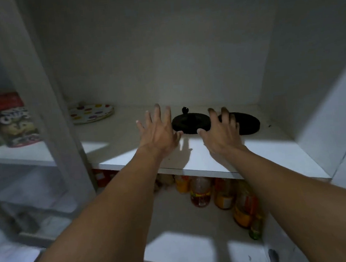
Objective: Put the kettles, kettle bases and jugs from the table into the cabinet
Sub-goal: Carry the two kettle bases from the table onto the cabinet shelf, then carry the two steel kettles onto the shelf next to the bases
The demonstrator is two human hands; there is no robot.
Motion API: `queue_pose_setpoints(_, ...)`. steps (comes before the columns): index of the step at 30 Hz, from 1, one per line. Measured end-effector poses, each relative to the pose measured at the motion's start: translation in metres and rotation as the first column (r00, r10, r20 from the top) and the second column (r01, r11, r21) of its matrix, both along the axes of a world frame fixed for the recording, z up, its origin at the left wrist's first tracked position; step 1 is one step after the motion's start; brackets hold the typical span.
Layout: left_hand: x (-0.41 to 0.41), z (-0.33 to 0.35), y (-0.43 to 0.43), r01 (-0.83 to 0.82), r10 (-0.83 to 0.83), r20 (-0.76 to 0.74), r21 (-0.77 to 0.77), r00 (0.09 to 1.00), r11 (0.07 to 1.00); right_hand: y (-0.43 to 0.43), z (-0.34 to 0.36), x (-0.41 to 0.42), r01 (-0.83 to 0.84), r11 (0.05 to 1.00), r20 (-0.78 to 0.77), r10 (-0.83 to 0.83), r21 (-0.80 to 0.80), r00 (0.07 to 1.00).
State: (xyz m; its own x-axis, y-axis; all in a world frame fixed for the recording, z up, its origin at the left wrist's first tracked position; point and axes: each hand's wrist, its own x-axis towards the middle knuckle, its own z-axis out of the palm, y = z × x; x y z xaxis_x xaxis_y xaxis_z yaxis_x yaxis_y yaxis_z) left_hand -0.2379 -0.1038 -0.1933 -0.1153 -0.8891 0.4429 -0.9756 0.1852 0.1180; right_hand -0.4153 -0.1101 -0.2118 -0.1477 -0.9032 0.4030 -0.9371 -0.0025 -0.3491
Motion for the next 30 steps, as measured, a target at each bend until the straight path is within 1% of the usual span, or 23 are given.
queue_pose_setpoints(2, 0.024, 0.005, 0.024, -0.045, 0.045, 0.004, -0.04, 0.999, 0.998, 0.013, 0.005, 0.032, -0.073, 0.997, 0.0, 0.073, -0.018, 0.997)
queue_pose_setpoints(5, 0.068, 0.009, 0.066, -0.12, 0.117, -0.031, -0.108, 0.993, 0.987, 0.042, 0.012, 0.087, -0.191, 0.981, -0.007, 0.191, -0.022, 0.982)
queue_pose_setpoints(8, 0.125, 0.011, 0.12, -0.208, 0.208, -0.016, -0.141, 0.978, 0.968, 0.08, 0.017, 0.15, -0.292, 0.955, -0.006, 0.292, -0.045, 0.956)
queue_pose_setpoints(13, 0.227, 0.006, 0.237, -0.376, 0.376, -0.015, -0.097, 0.926, 0.922, 0.166, 0.013, 0.257, -0.46, 0.887, -0.007, 0.46, -0.02, 0.888)
queue_pose_setpoints(15, 0.268, 0.001, 0.294, -0.462, 0.464, 0.012, -0.069, 0.886, 0.884, 0.206, 0.005, 0.304, -0.545, 0.838, -0.014, 0.545, 0.012, 0.838)
queue_pose_setpoints(17, 0.31, -0.006, 0.35, -0.561, 0.564, 0.041, -0.055, 0.825, 0.826, 0.247, -0.002, 0.354, -0.63, 0.776, -0.015, 0.63, 0.029, 0.776)
queue_pose_setpoints(22, 0.399, -0.033, 0.491, -0.786, 0.787, 0.014, 0.053, 0.617, 0.616, 0.362, -0.031, 0.472, -0.809, 0.579, -0.066, 0.815, 0.103, 0.575)
queue_pose_setpoints(26, 0.44, -0.061, 0.572, -0.882, 0.885, 0.017, 0.098, 0.465, 0.462, 0.424, -0.061, 0.536, -0.889, 0.412, -0.1, 0.911, 0.2, 0.4)
queue_pose_setpoints(28, 0.453, -0.079, 0.6, -0.917, 0.926, 0.001, 0.139, 0.377, 0.373, 0.443, -0.078, 0.561, -0.904, 0.351, -0.08, 0.936, 0.246, 0.342)
queue_pose_setpoints(30, 0.463, -0.097, 0.617, -0.94, 0.956, -0.042, 0.176, 0.289, 0.292, 0.455, -0.099, 0.581, -0.906, 0.311, -0.047, 0.949, 0.286, 0.311)
